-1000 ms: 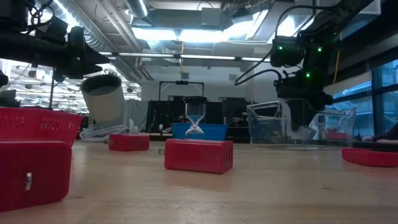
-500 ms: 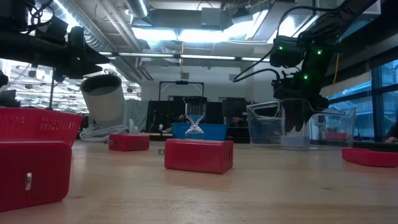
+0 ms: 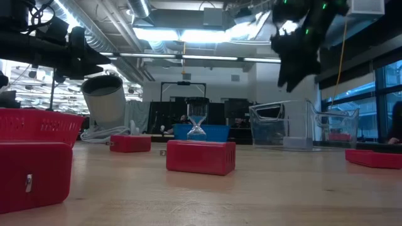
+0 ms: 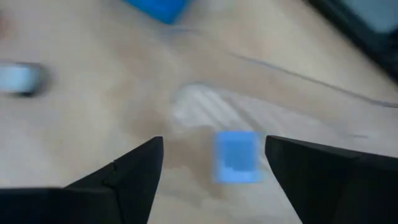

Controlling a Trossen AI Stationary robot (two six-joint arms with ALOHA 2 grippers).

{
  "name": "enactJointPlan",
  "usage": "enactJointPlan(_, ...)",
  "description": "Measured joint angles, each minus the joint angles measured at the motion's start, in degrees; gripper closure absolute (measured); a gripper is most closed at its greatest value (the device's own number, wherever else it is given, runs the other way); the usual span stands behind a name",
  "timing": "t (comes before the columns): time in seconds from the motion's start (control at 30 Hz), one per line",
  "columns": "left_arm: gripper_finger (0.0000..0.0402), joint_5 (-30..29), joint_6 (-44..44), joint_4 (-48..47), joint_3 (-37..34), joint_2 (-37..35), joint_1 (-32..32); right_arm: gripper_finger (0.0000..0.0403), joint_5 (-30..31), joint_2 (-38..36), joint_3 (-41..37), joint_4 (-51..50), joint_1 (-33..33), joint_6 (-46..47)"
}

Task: Pick & Place Office items
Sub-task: Put the middle red charger adapter into the transparent bin

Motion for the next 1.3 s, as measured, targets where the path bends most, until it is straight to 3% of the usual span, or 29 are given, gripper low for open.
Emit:
enactJointPlan(0.1,0.0162,0.0,0.0,0.0,0.0,0.0,0.0,0.0122,-4.0,-1.4,0.0,0.1,5.3,3.5)
enactJointPlan(0.2,0.0162,0.0,0.0,0.0,0.0,0.0,0.0,0.012,-4.0,-1.4,0.0,0.5,13.4,6.8)
enactJointPlan(0.43,0.0162,0.3,-0.7,0.0,0.0,0.0,0.0,0.0119,-1.7,1.3,0.0,9.0,31.5,2.1)
enactJointPlan(0.5,0.0162,2.5,-3.1,0.0,0.0,0.0,0.0,0.0119,-0.1,2.3,0.0,12.6,35.1,0.6)
enactJointPlan(0.57,0.0162,9.4,-4.3,0.3,0.0,0.0,0.0,0.0119,2.9,3.4,0.0,15.9,37.6,-0.9)
enactJointPlan(0.7,0.0162,25.6,-3.2,3.7,0.0,0.0,-0.2,0.0119,8.1,6.7,0.0,23.3,40.1,-1.6)
enactJointPlan(0.8,0.0162,31.4,-3.1,6.9,0.0,0.0,-1.0,0.0118,8.6,11.2,0.0,29.2,40.4,-3.3)
enactJointPlan(1.07,0.0162,30.1,-2.5,7.4,0.0,0.0,-2.4,0.0071,7.2,23.3,0.0,45.3,40.1,-2.9)
enactJointPlan(1.3,0.0162,31.1,-3.1,5.5,0.0,0.0,-2.4,0.0037,6.3,30.1,0.0,52.3,40.6,6.3)
